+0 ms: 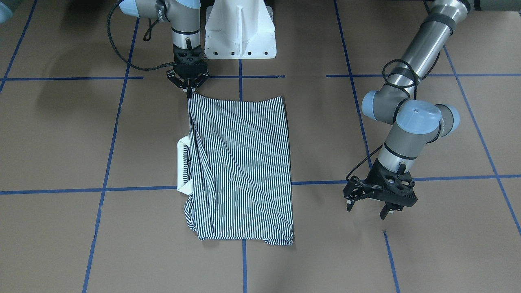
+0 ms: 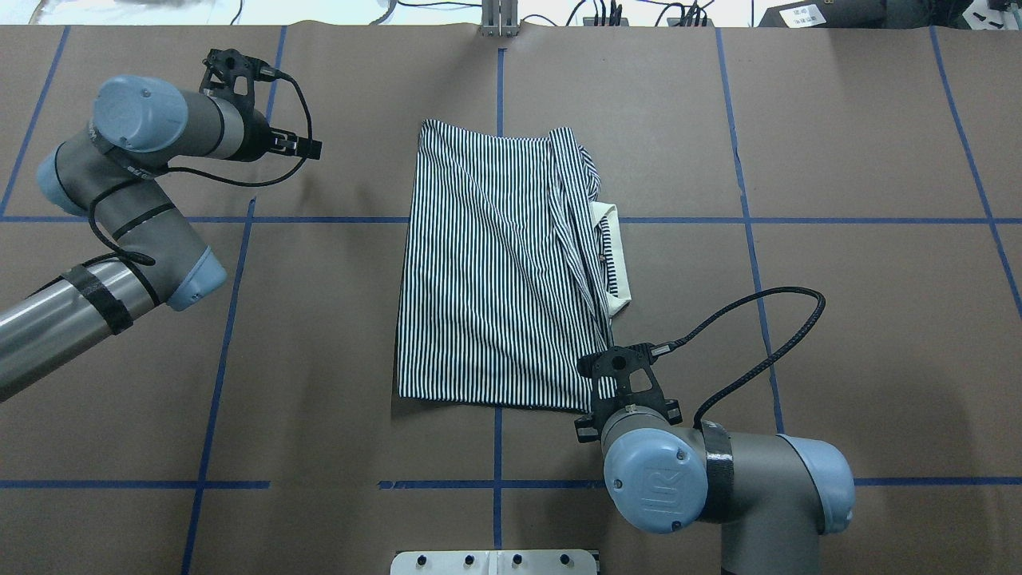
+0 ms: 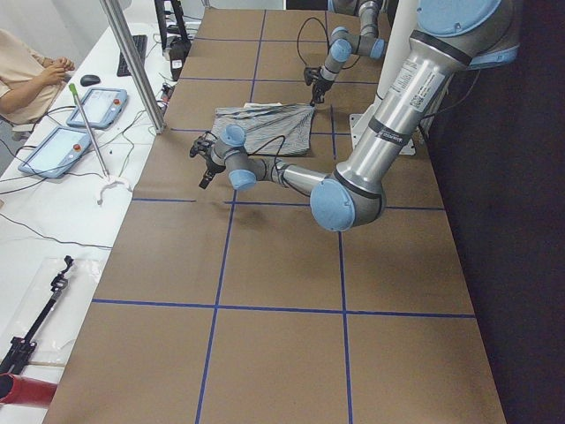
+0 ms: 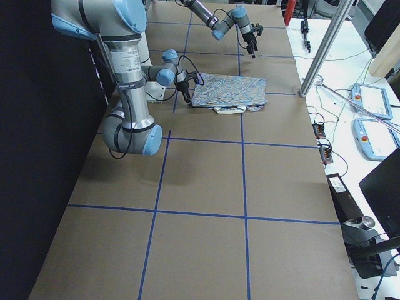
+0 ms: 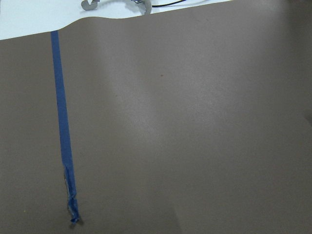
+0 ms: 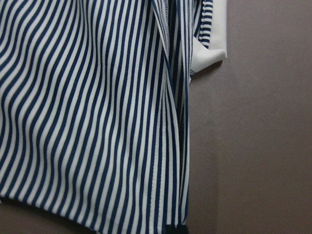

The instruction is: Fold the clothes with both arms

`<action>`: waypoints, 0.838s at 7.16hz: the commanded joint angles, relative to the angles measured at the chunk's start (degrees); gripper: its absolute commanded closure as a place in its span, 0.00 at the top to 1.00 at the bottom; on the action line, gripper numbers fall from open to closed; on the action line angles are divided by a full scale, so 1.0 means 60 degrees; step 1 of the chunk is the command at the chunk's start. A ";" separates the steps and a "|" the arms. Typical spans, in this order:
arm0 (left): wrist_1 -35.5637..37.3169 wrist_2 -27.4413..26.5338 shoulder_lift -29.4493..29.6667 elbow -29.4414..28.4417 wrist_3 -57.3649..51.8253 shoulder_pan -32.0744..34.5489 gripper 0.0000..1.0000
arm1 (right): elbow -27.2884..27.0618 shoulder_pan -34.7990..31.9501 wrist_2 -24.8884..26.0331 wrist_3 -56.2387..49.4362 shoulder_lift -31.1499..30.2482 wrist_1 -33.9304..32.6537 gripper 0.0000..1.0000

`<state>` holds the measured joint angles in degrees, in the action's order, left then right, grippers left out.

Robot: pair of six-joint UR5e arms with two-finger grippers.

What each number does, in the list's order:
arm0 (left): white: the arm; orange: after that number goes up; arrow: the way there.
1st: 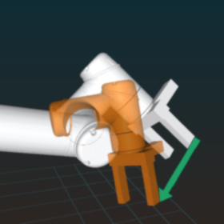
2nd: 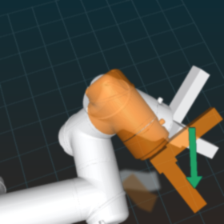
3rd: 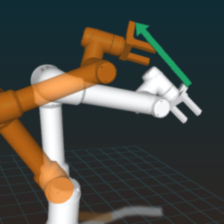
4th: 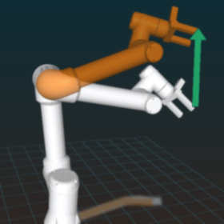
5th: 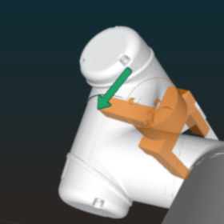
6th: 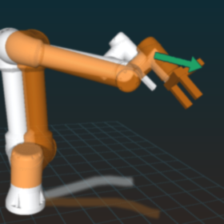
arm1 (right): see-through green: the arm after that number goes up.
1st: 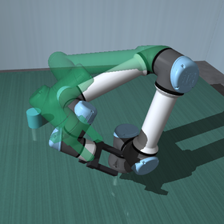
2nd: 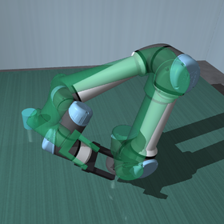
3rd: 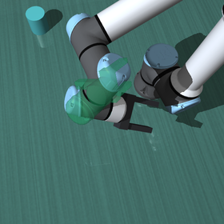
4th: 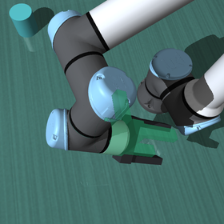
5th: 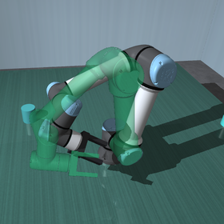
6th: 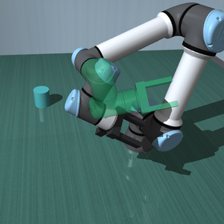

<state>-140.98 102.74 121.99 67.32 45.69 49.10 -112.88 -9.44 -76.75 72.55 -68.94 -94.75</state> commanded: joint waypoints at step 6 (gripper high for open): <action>0.0161 0.0073 0.0029 0.0482 0.0120 -0.0053 1.00 | 0.2973 -0.2630 -0.1549 -0.1426 0.2843 0.0058 1.00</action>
<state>-140.35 103.14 122.17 69.50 46.40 48.78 -100.36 -23.34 -85.24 65.24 -55.57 -94.62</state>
